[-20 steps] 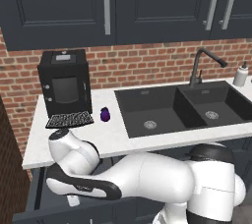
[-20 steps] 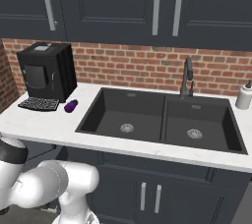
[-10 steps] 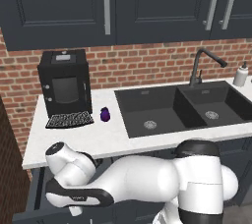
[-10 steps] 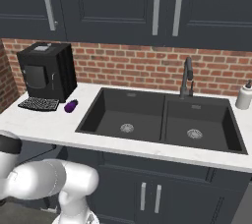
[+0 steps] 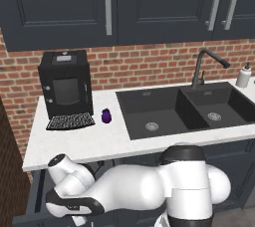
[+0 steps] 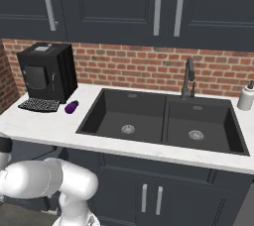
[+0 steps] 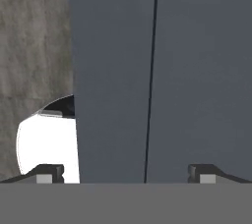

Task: Pick the ladle from the drawer and place it on the counter.

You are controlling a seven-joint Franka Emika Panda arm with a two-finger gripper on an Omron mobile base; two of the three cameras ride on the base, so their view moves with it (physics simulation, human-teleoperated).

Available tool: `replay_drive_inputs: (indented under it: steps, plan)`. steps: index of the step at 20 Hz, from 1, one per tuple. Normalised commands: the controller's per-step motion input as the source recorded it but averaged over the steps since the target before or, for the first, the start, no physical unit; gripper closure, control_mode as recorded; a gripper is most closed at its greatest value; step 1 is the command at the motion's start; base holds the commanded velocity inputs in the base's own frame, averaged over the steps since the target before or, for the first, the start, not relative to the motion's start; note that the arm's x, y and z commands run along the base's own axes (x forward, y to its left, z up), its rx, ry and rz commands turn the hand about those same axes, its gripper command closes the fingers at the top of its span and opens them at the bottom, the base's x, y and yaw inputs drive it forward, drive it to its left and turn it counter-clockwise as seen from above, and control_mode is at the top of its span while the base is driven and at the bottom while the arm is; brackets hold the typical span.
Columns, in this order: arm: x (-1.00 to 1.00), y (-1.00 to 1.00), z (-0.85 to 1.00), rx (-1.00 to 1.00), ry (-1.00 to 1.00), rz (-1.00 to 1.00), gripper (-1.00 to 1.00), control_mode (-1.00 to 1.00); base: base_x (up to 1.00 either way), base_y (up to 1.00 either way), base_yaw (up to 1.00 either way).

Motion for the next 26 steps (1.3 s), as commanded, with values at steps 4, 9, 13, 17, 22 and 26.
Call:
replay_drive_inputs:
  steps: [4,9,13,17,22,26]
  plan:
    - [0.06,-0.07,-0.32,-0.03,0.00,0.00,-1.00,-1.00,0.00,0.00,0.00]
    - [-0.31,0.00,-0.09,0.00,0.09,0.03,-1.00,-1.00,0.00,0.00,0.00]
    - [-1.00,0.00,-0.14,0.00,0.15,0.00,-1.00,-1.00,0.00,0.00,0.00]
    - [-1.00,-0.11,-0.22,0.00,0.17,0.00,-1.00,-1.00,0.00,0.00,0.00]
    - [-1.00,-0.17,-0.26,0.00,0.15,0.00,-1.00,-1.00,0.00,0.00,0.00]
    - [-1.00,-0.20,-0.08,0.01,0.06,-0.07,-1.00,-1.00,0.00,0.00,0.00]
